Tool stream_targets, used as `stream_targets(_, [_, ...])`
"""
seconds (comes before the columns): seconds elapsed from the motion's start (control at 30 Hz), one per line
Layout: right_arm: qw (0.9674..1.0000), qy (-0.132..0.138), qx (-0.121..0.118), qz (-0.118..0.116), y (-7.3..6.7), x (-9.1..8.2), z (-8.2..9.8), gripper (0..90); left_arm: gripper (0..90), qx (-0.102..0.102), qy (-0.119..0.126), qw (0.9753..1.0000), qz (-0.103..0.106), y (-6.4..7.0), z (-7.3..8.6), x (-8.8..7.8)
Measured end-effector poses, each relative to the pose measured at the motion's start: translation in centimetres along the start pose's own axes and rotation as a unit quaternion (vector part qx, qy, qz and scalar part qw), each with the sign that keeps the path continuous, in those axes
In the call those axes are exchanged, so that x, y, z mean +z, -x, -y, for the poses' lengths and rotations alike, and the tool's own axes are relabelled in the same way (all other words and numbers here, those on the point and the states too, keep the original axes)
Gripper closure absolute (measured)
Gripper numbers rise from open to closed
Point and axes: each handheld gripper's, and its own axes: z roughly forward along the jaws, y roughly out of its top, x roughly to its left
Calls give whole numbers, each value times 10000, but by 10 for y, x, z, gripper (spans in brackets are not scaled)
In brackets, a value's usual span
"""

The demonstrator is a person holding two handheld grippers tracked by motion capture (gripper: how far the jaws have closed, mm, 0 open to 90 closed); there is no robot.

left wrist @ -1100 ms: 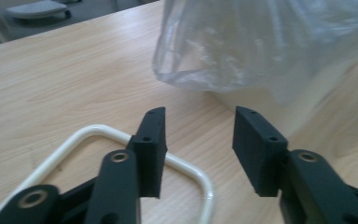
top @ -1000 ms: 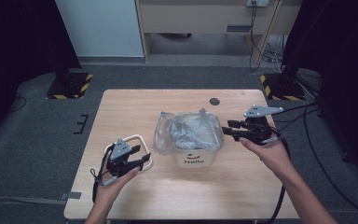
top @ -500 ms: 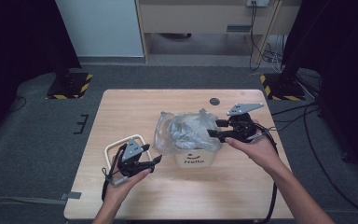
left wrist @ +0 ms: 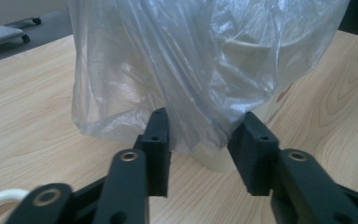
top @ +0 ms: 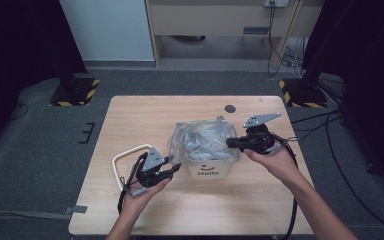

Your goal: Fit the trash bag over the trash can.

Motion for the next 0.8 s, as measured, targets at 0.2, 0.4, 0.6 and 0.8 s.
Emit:
stream_targets(0.2, [9998, 187, -62, -5, -4, -11, 0, 900, 764, -8, 58, 10000, -16, 4, -6, -2])
stream_targets(0.4, [9996, 232, -95, -125, -1, -20, 15, 900, 845, -10, 72, 10000, 30, 8, -10, -2])
stream_targets(0.6, [9994, 103, -4, -316, 0, -15, 22, 663, 852, -29, 94, 10000, 7, 8, -11, -3])
stream_targets(0.8, [9992, -16, -103, -383, -1, -16, 27, 778, 856, -13, 71, 10000, 20, 8, -11, -3])
